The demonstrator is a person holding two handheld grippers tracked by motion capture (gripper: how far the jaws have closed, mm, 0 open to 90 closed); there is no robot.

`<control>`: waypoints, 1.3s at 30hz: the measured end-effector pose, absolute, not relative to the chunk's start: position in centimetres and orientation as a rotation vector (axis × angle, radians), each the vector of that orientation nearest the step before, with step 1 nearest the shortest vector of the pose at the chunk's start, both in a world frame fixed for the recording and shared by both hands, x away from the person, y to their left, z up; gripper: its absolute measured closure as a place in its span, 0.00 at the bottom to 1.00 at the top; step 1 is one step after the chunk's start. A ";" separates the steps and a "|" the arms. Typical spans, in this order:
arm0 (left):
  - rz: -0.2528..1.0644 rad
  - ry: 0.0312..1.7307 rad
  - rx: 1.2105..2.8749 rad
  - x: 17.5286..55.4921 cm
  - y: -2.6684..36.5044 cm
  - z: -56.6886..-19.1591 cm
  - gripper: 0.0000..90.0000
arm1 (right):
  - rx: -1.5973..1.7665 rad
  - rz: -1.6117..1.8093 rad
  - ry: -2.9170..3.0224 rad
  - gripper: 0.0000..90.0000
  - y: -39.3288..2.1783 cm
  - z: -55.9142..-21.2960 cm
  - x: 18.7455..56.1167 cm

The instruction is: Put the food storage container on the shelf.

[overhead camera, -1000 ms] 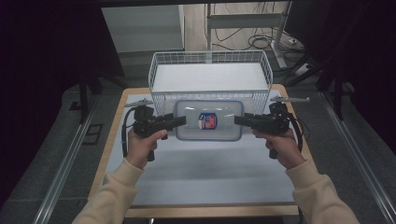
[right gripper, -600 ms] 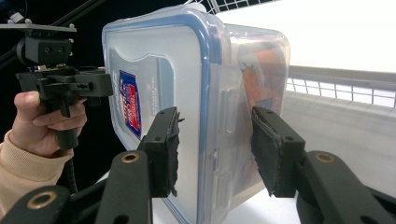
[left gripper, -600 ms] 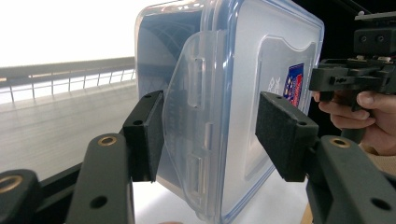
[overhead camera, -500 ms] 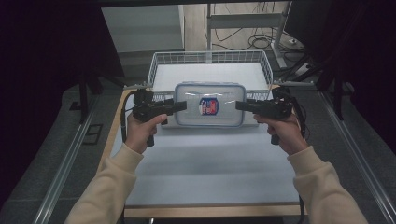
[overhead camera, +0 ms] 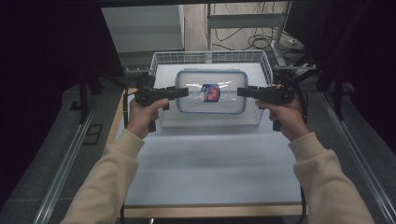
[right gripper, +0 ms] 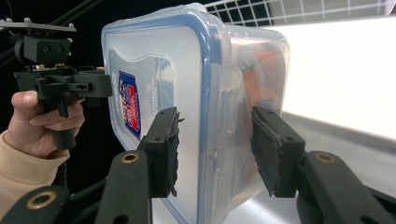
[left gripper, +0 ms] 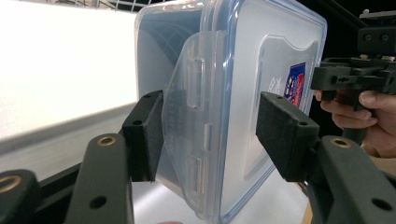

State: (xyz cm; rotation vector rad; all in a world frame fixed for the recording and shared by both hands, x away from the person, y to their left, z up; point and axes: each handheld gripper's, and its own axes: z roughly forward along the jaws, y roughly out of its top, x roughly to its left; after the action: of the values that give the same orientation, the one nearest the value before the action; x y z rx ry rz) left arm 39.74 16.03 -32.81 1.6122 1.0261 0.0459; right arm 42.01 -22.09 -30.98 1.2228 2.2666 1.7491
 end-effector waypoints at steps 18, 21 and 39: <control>0.023 1.060 1.619 43.7 16.0 -30.7 0.48 | 1.275 1.742 2.294 0.59 -22.1 -29.0 46.2; 0.011 1.064 1.632 44.5 15.9 -30.9 0.48 | 1.301 1.730 2.295 0.59 -22.1 -28.8 47.0; -0.010 1.141 1.619 48.4 15.8 -31.2 0.46 | 1.437 1.711 2.286 0.57 -21.8 -29.1 51.2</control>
State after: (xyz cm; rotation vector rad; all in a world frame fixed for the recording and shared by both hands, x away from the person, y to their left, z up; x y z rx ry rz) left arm 48.42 15.77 -31.18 1.6188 1.1409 -0.0099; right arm 51.22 -21.76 -29.15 1.4366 2.2865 1.7105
